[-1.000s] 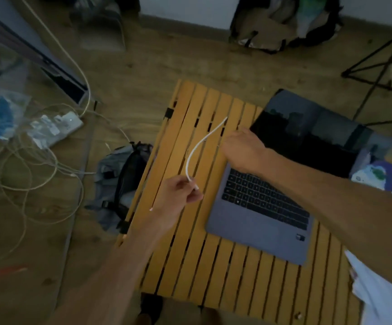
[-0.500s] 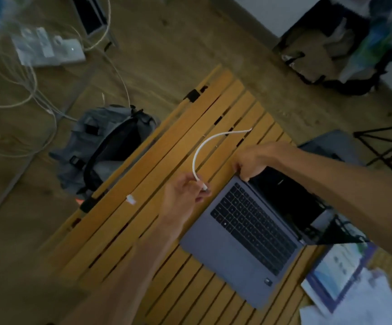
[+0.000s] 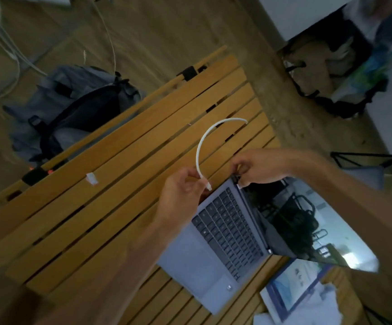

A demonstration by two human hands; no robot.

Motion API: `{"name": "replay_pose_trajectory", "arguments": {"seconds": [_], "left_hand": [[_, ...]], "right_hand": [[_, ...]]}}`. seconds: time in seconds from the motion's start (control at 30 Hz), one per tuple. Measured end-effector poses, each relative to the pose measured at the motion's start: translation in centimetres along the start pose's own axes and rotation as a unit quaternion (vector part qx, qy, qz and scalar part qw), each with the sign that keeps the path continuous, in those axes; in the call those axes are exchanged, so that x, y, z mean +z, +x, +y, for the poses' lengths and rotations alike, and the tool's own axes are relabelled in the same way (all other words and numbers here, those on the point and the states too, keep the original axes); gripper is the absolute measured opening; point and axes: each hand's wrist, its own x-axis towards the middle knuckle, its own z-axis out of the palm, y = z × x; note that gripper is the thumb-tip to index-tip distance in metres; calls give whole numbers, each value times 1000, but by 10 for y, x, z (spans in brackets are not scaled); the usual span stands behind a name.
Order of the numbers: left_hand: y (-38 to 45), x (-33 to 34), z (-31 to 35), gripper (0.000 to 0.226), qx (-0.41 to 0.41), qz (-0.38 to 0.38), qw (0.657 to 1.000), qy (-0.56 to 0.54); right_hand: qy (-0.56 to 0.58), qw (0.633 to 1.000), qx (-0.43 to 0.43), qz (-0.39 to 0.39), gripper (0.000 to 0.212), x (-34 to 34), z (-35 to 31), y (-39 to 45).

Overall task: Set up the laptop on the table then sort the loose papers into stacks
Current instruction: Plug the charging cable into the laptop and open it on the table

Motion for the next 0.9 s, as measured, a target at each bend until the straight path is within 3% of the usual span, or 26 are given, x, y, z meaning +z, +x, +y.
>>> {"name": "replay_pose_trajectory", "arguments": {"seconds": [0.17,0.9], "left_hand": [[-2,13,-1,5,22,15,999,24],[-4,26,-10,3,72,36,996,32]], "right_hand": [[51,999,-3,8,16,3,5,-3],[19,1000,-16,8,17,8,3,-6]]}}
